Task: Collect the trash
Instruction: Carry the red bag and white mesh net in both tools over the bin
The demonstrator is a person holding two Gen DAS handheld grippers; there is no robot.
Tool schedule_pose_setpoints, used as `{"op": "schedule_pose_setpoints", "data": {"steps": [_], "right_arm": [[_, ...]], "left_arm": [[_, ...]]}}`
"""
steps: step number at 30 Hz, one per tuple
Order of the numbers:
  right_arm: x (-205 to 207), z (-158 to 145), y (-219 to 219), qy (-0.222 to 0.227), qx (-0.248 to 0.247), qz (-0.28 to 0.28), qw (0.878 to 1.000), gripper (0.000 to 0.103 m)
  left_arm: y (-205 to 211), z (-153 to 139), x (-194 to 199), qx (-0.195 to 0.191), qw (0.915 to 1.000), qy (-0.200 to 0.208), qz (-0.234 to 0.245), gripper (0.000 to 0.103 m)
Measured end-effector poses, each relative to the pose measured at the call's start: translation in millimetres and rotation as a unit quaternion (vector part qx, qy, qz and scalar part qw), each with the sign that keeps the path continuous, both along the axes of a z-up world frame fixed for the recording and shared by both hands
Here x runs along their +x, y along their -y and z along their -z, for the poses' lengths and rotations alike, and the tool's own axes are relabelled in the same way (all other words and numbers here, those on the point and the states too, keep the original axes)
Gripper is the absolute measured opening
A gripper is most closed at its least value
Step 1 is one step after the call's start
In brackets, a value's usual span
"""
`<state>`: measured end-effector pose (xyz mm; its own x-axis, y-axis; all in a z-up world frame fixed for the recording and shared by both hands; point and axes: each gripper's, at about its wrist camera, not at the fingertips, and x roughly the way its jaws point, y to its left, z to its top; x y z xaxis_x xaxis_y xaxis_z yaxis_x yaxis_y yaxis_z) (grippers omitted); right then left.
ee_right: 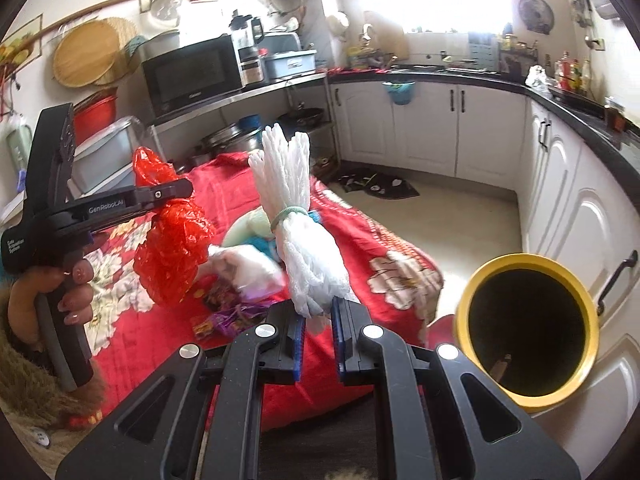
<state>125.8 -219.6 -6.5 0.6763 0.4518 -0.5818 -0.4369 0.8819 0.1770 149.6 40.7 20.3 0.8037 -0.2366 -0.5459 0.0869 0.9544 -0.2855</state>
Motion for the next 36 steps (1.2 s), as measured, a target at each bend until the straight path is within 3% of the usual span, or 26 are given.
{"op": "schedule_pose_setpoints", "data": {"steps": [21,36], "right_arm": [[2.2,-9.0,66.7,0.020,0.010,0.101,0.995,0.011],[11.1,-0.8,133.0,0.016,0.022,0.191,0.981,0.011]], "left_arm": [[82.1,-15.0,29.3,0.009,0.9968,0.023,0.076,0.010],[144.0,-7.0,55.0,0.017,0.9916,0.016,0.127,0.010]]}}
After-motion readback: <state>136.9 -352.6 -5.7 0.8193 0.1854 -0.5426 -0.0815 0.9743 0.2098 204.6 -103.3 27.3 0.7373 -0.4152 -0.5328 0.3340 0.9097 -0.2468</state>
